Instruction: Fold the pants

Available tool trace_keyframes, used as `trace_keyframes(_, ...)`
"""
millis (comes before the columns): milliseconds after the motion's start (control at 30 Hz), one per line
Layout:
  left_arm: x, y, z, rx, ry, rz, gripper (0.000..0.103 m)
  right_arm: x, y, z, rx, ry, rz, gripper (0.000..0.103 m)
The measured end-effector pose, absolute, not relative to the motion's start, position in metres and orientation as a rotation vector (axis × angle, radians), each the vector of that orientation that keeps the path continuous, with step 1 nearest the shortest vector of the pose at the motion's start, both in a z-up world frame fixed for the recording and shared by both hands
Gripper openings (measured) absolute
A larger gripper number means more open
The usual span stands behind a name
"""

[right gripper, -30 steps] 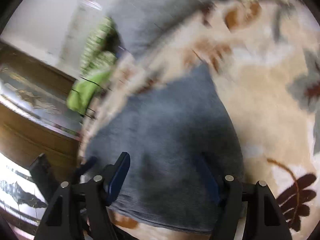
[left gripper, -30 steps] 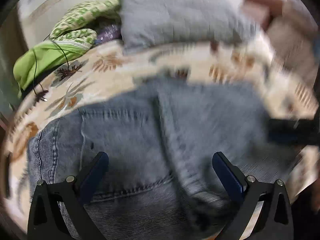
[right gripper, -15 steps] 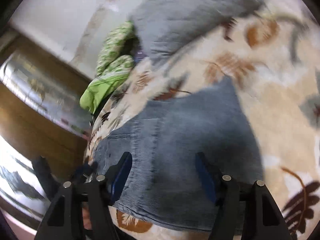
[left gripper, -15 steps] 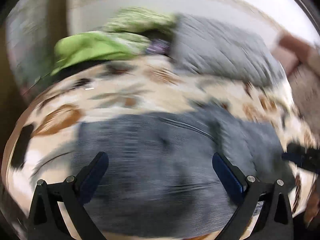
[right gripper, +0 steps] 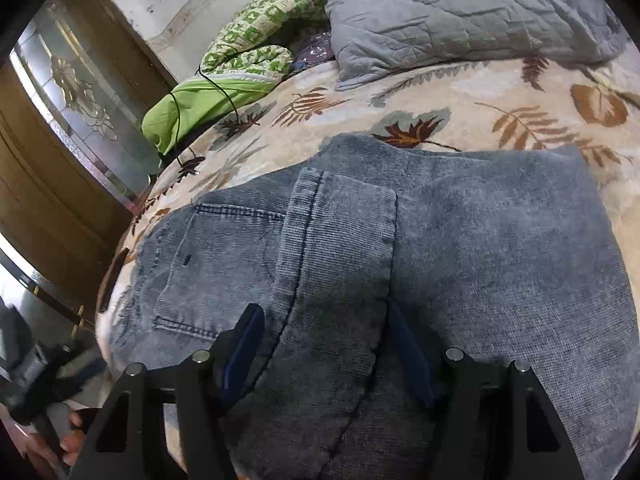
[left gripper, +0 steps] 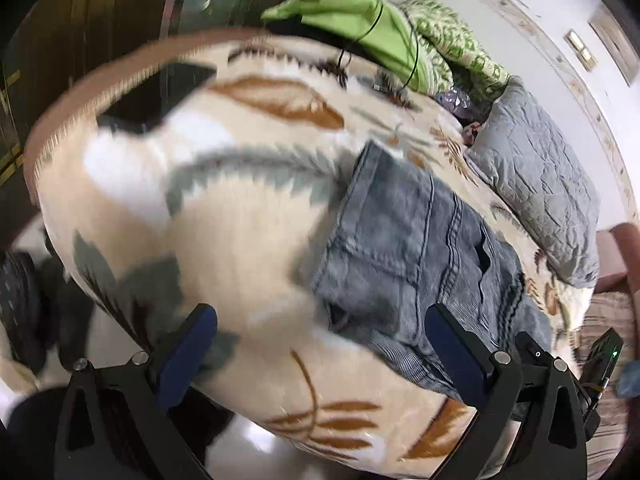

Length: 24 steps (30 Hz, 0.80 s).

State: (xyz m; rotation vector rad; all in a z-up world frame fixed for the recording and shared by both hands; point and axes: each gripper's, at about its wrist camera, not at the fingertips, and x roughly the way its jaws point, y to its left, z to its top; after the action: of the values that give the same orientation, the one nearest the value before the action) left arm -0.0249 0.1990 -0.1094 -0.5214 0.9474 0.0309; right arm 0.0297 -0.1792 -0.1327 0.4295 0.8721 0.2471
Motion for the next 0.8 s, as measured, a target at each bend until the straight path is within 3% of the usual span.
trace_keyframes(233,-0.023,0.157,-0.117,-0.562,1.008,-0.109,0.103,0.008,-0.225,-0.11,0.618,0.698,0.271,0.069)
trace_keyframes(400,-0.007,0.146,-0.132,-0.602,1.071,-0.123,0.103,0.024,-0.223,-0.142,0.599,0.878,0.202,0.069)
trace_keyframes(800,0.025,0.139,-0.111,-0.609,1.019,-0.136,0.103,0.048,-0.274,-0.112,0.687,0.694,0.107,0.069)
